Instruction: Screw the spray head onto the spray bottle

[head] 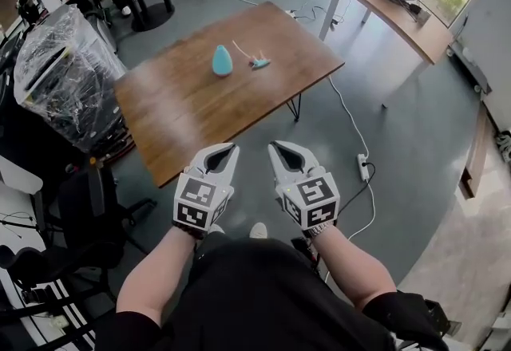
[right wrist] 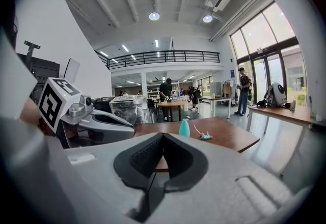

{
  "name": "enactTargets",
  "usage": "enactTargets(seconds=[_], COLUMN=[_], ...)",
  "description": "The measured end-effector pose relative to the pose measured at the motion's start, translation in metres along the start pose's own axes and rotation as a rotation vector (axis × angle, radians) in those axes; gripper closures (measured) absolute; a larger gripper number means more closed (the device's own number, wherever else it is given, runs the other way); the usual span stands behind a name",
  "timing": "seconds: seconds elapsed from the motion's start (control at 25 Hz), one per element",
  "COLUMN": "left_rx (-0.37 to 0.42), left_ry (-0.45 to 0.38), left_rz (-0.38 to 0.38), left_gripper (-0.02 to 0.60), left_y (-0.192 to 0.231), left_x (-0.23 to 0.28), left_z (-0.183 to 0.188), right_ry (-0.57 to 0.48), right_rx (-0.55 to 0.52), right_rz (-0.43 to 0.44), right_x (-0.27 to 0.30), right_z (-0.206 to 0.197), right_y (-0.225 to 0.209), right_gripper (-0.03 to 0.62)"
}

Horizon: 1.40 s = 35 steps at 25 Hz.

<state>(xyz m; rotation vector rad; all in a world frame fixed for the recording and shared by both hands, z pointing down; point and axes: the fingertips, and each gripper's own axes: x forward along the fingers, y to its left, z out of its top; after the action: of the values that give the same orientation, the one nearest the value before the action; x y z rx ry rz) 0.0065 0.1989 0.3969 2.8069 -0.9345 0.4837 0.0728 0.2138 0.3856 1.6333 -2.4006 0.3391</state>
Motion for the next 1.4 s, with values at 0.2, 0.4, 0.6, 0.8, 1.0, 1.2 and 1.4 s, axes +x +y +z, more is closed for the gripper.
enactTargets(seconds=[0.2, 0.4, 0.6, 0.8, 1.0, 1.2, 1.4], left_rx=[-0.005, -0.009, -0.016, -0.014, 0.018, 0.034, 0.038], left_ry=[0.005, 0.008, 0.005, 0.013, 0.034, 0.064, 0.103], left_rz=[0.006, -0.005, -0.032, -0.056, -0.085, -0.113, -0.121], left_gripper=[0.565, 0.565, 0.563, 0.565, 0.563, 0.563, 0.563], left_y=[0.01, 0.027, 0.052, 0.084, 0.112, 0.129, 0.144], left_x=[0.015, 0.034, 0.059, 0.084, 0.104, 0.115, 0.125], left_z=[0.001, 0.001, 0.001, 0.005, 0.004, 0.005, 0.002], right_ry=[0.005, 0.019, 0.042, 0.072, 0.093, 0.111, 0.134], right_rx=[-0.002, -0.017, -0.032, -0.041, -0.047, -0.049, -0.054], right_rz=[0.009, 0.003, -0.027, -0.045, -0.062, -0.076, -0.076], right_x=[0.014, 0.035, 0.063, 0.103, 0.142, 0.169, 0.187], right_z=[0.002, 0.005, 0.011, 0.02, 0.03, 0.037, 0.039], right_y=[-0.011, -0.021, -0.04, -0.052, -0.058, -0.06, -0.064], right_gripper=[0.602, 0.603, 0.603, 0.603, 0.603, 0.603, 0.603])
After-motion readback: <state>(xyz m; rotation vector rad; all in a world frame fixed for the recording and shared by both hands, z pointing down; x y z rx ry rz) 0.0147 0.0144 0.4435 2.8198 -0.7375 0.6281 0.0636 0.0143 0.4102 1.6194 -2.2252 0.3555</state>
